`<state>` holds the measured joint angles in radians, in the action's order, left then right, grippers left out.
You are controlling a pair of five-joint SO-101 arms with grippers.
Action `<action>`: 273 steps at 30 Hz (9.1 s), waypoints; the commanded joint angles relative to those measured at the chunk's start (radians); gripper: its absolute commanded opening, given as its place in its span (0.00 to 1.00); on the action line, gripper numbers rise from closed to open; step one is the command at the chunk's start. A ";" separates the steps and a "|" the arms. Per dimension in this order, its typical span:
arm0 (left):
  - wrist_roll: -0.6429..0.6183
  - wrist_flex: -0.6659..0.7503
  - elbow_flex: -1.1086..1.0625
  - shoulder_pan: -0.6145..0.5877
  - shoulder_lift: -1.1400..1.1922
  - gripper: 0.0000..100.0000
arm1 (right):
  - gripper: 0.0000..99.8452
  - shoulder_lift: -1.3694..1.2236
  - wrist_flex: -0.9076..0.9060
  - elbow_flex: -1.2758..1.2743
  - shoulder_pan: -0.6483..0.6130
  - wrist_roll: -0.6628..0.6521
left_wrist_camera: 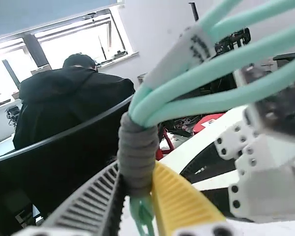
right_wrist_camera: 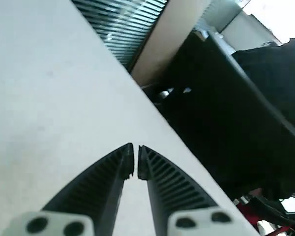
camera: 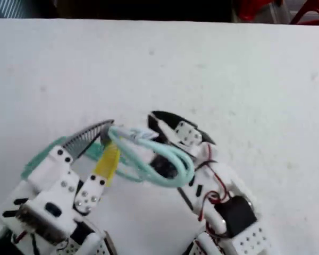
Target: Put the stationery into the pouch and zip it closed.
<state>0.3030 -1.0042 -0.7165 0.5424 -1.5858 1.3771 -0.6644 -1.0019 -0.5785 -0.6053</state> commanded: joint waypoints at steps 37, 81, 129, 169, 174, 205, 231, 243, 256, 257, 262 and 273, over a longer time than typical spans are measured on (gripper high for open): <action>-0.227 0.342 0.215 -0.091 0.532 0.02 | 0.15 0.102 -0.372 0.336 0.005 0.265; -0.265 -0.009 0.666 -0.041 0.845 0.02 | 0.11 0.150 -0.153 0.106 0.174 0.408; -0.259 0.081 0.456 0.140 0.845 0.02 | 0.28 0.150 -0.374 0.451 0.024 0.695; -0.021 0.201 -0.014 0.171 0.421 0.02 | 0.21 -0.116 -0.320 0.479 0.084 0.845; -0.011 0.203 -0.023 0.173 0.420 0.02 | 0.22 -0.108 -0.433 0.523 0.028 0.799; 0.002 0.261 -0.138 0.156 0.216 0.02 | 0.12 -0.407 -0.682 0.844 -0.122 0.592; -0.183 0.097 -0.049 0.108 0.209 0.24 | 0.02 -0.418 -0.567 0.990 0.082 0.585; -0.046 -0.161 0.123 -0.248 0.209 0.24 | 0.02 -0.507 -0.576 1.132 0.105 0.585; -0.190 0.055 0.055 -0.479 0.211 0.24 | 0.02 -0.673 -0.710 1.358 0.099 0.594; -0.189 0.054 0.044 -0.452 0.211 0.24 | 0.02 -0.680 -0.711 1.358 0.091 0.597; -0.187 0.057 0.000 -0.389 0.211 0.24 | 0.02 -0.676 -0.725 1.372 0.025 0.614; -0.181 -0.008 -0.014 -0.463 0.209 0.24 | 0.02 -0.702 -0.780 1.359 0.008 0.614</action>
<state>0.1250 -1.0119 -0.7365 0.0928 -1.3786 0.6651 -1.4270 0.3621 -0.5692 0.0023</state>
